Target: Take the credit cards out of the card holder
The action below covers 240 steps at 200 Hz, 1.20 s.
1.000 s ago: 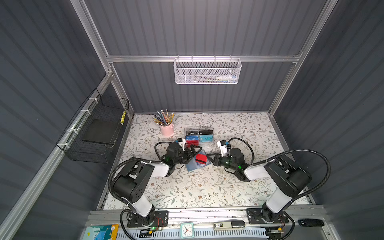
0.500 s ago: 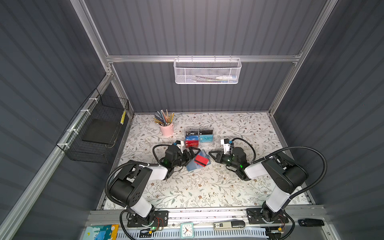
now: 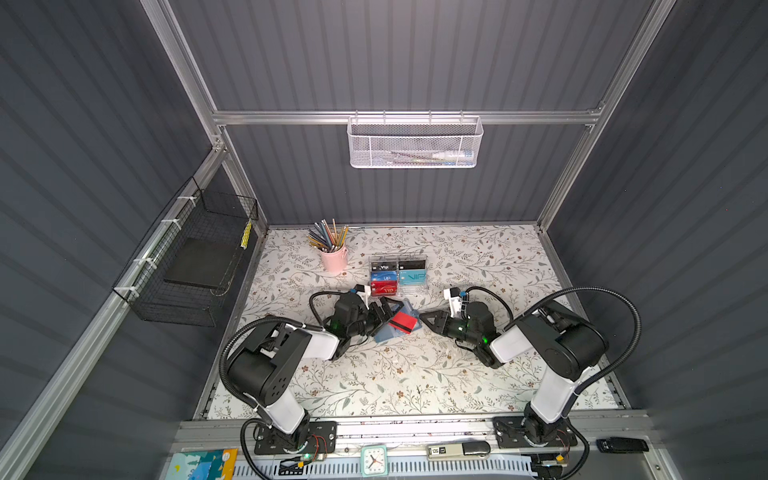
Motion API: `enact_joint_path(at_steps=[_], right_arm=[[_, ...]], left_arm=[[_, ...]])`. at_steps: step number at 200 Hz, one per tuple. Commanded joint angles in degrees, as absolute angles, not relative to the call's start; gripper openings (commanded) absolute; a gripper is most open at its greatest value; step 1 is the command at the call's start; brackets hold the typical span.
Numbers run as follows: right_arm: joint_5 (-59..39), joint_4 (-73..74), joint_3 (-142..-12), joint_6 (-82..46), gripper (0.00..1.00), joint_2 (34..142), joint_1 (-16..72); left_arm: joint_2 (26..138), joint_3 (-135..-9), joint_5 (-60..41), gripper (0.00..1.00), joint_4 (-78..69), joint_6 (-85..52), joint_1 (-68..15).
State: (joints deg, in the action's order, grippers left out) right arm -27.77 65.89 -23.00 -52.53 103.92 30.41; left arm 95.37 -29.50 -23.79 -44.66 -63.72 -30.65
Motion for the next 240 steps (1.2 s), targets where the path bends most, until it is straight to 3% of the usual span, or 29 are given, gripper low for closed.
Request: enact_joint_path(at_steps=[1, 240], right_arm=[[-29.8, 68.7, -23.4, -53.4, 0.28, 105.6, 30.7], [-27.8, 62.4, -27.0, -50.1, 0.32, 104.9, 33.7]], left_arm=[[96.9, -30.0, -23.5, 1.00, -46.9, -64.5, -30.9], [97.2, -31.2, -22.9, 1.00, -45.6, -64.2, -31.2]])
